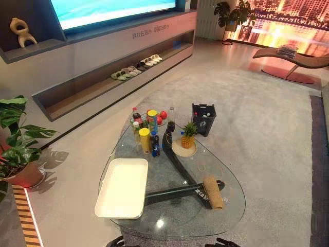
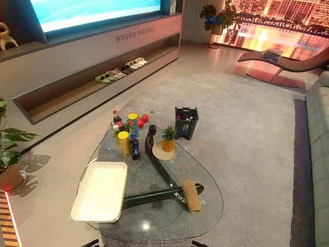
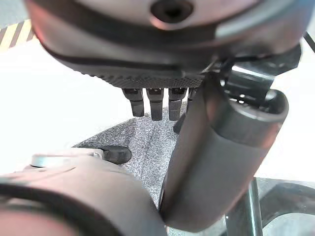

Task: Wipe the table with a cloth and put it in the basket.

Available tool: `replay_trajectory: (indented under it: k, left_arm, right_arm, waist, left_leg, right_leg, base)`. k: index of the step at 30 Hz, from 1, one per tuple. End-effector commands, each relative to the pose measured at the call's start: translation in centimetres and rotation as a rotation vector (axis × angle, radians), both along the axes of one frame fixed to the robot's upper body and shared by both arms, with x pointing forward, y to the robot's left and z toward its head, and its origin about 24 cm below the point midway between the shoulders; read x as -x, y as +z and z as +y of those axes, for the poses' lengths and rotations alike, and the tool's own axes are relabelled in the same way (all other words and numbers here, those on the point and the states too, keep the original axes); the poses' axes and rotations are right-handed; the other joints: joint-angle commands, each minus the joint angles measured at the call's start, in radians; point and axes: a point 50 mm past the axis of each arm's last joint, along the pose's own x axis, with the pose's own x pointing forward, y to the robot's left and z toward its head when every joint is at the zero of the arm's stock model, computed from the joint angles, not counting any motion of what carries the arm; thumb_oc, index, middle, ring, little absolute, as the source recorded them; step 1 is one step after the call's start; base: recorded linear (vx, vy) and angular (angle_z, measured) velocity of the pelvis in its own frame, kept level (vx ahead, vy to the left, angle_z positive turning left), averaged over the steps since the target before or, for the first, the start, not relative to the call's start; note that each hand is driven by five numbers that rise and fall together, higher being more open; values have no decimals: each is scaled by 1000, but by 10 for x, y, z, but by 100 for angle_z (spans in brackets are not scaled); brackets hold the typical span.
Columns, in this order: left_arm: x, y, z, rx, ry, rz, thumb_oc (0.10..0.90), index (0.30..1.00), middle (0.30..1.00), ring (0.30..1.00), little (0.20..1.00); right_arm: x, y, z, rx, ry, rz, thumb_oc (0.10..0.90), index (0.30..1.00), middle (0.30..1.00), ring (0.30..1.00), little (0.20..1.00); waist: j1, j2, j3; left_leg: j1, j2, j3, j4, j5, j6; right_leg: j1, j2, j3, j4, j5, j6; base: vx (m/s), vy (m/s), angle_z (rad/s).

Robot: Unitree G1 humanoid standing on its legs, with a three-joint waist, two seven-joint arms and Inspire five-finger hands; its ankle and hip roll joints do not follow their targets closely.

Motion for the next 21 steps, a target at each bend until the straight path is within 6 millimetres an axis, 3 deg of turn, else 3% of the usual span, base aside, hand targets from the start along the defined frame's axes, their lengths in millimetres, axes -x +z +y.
replay_trajectory:
  k: [1, 21]
  left_arm:
    - [-30, 3, -11, 39, 5, -63, 800, 900, 900, 900, 900]
    - [-30, 3, -9, -6, -44, -63, 800, 900, 900, 900, 900]
  right_arm:
    - [-6, 1, -4, 16, 21, 10, 800, 900, 900, 900, 900]
    - [-11, 3, -5, 22, 44, -31, 800, 900, 900, 900, 900]
  waist:
    - [5, -9, 30]
    - [7, -15, 36]
  left_leg:
    - [23, -49, -22, 0, -87, 31]
    - [25, -48, -23, 0, -89, 32]
  right_leg:
    - [-10, -25, -55, 4, 26, 51]
    - [-8, -21, -56, 4, 25, 48]
  base:
    - [144, 140, -8]
    - [2, -1, 0]
